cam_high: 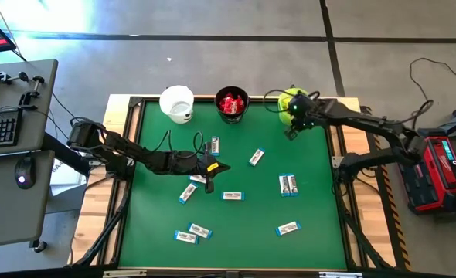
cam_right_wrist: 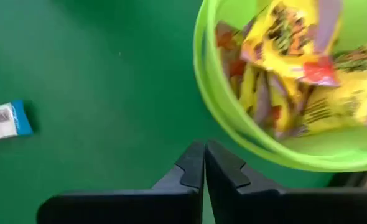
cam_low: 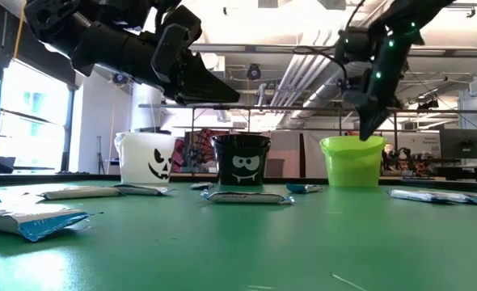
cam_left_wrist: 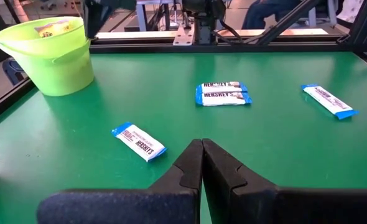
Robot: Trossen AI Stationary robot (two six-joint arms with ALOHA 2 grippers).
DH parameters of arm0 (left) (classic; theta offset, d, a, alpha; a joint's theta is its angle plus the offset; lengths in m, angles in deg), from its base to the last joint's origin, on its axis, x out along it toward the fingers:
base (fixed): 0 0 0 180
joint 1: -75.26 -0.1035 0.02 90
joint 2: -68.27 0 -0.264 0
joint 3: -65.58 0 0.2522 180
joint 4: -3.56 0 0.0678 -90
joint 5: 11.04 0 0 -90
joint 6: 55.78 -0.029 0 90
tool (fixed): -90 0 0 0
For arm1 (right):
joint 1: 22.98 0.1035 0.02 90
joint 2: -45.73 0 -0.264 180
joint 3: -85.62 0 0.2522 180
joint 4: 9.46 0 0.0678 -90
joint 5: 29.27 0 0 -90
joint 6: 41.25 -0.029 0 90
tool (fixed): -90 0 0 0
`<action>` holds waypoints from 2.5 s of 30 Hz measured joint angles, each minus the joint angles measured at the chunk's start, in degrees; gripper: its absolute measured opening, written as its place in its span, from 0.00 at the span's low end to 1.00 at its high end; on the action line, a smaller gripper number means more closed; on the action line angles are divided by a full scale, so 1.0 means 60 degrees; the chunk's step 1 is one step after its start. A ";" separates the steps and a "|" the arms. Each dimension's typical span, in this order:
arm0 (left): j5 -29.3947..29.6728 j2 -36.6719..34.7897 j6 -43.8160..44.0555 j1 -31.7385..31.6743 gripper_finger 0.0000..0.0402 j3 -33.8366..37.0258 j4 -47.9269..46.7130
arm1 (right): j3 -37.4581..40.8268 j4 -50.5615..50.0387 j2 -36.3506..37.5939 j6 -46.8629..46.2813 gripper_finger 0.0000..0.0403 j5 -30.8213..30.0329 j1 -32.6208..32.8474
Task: Sort candy by brand, put in halloween buckets
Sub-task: Adjust the green bucket, then put the white chocolate bar into the white bucket
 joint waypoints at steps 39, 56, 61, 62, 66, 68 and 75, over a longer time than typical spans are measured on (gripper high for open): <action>0.0251 -0.1113 -0.0353 0.0487 0.00 0.0000 -0.1409 | 0.1166 0.6165 0.0365 0.0037 0.00 -0.1617 0.4657; 0.0171 -0.2750 0.3152 0.3095 0.04 0.0003 -0.8043 | 0.1166 0.9661 -0.2721 -0.0237 0.00 -0.2122 0.7536; 0.0897 -0.2663 0.5706 0.3929 0.13 0.0004 -0.9064 | 0.1166 1.0129 -0.3145 -0.0499 0.00 -0.2592 0.8134; 0.1065 -0.2665 0.6296 0.4040 0.15 0.0004 -0.9359 | 0.1166 1.0132 -0.3183 -0.0517 0.00 -0.2693 0.8232; 0.1239 -0.2646 0.8430 0.4215 0.23 0.0004 -1.0530 | 0.1166 1.0174 -0.3286 -0.0665 0.00 -0.2941 0.8504; 0.1239 -0.2586 0.9096 0.4155 0.25 0.0004 -1.0821 | 0.1166 1.0182 -0.3286 -0.0659 0.00 -0.2982 0.8583; 0.1198 -0.2354 0.9389 0.3694 0.30 0.0004 -1.0611 | 0.1166 1.0172 -0.3286 -0.0552 0.00 -0.3194 0.8655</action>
